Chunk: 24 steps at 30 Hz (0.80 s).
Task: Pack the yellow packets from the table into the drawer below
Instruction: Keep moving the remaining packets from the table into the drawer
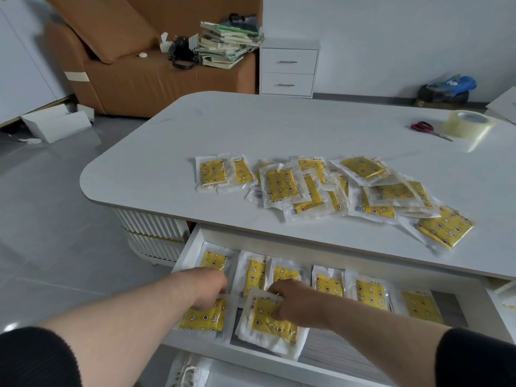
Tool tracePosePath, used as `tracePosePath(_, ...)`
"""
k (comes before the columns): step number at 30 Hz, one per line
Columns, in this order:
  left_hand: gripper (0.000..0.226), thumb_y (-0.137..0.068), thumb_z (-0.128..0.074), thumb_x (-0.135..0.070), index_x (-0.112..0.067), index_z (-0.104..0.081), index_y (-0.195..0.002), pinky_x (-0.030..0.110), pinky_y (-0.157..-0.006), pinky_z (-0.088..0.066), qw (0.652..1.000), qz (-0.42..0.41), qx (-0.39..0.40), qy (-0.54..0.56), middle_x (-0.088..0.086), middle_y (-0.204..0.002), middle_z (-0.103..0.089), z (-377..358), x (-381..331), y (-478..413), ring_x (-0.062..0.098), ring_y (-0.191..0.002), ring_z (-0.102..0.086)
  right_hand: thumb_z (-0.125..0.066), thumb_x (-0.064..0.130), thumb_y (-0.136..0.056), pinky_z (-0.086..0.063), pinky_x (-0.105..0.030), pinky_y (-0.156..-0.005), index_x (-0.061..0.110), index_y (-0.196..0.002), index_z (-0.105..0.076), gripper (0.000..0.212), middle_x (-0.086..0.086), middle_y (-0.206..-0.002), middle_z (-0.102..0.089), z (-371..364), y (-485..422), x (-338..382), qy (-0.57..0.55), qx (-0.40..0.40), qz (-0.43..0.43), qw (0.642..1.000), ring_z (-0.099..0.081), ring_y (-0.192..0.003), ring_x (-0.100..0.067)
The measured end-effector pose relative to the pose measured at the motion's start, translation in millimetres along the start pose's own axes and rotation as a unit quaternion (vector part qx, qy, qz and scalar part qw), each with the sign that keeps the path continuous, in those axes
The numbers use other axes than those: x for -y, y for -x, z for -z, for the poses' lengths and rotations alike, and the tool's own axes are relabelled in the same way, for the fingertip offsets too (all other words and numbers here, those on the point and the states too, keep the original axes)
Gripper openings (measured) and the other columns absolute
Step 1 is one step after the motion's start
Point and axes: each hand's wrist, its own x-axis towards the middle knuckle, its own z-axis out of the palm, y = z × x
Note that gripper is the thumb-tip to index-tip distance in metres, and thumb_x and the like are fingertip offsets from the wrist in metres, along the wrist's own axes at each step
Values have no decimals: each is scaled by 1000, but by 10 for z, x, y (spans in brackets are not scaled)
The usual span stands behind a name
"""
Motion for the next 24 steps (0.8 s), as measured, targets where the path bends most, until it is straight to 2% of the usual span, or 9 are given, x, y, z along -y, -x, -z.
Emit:
tracePosePath(2,32,-83,-47,6,-15,-62,-103,28,-64,-45,1000,-2,2,1,0,-89,-56,-3,-1,-9,19,-77,-54,-62,15,-88,-50,-23,-62,24,-117,-58,30,-1,-103,-60,-94,-48,29,10,3,2,1000,-58,-74,-12)
tracePosePath(5,26,-85,-48,3,-20,-52,-97,28,-63,-42,1000,-3,-1,16,0,-96,-54,20,-8,-22,18,-80,-52,-60,13,-87,-56,-29,-69,24,-116,-60,30,-4,-106,-64,-207,-114,63,36,-11,1,999,-63,-81,-18)
tracePosePath(8,28,-85,-51,-1,-19,-53,-106,32,-70,-46,999,-4,-15,39,2,-110,-53,30,25,-44,20,-90,-55,-56,15,-87,-57,-32,-70,22,-112,-64,27,-3,-103,-64,-257,-165,89,85,-34,3,996,-65,-87,-22)
tracePosePath(11,35,-83,-51,3,-18,-56,-110,32,-76,-48,999,1,-9,36,2,-111,-55,45,45,-33,21,-95,-57,-49,14,-90,-57,-29,-68,20,-111,-66,27,-1,-103,-62,-273,-188,103,120,-62,6,991,-64,-85,-20)
tracePosePath(16,36,-82,-51,6,-18,-56,-109,28,-68,-43,1000,0,-7,29,2,-105,-55,70,18,3,20,-87,-52,-51,4,-90,-51,-25,-55,23,-109,-60,28,1,-98,-63,-316,-240,64,151,-95,2,984,-63,-77,-17)
tracePosePath(20,36,-82,-54,5,-19,-54,-109,28,-65,-41,1000,1,-3,29,3,-107,-55,42,23,8,20,-86,-52,-56,3,-89,-56,-29,-66,24,-107,-58,28,2,-99,-62,-341,-271,45,154,-109,7,982,-63,-84,-18)
tracePosePath(24,37,-78,-70,-8,-21,-51,-108,31,-72,-46,1000,-12,-9,10,0,-110,-54,-44,49,-2,21,-93,-54,-61,11,-91,-56,-29,-76,23,-113,-58,26,2,-109,-59,-325,-265,11,156,-113,39,981,-59,-93,-18)
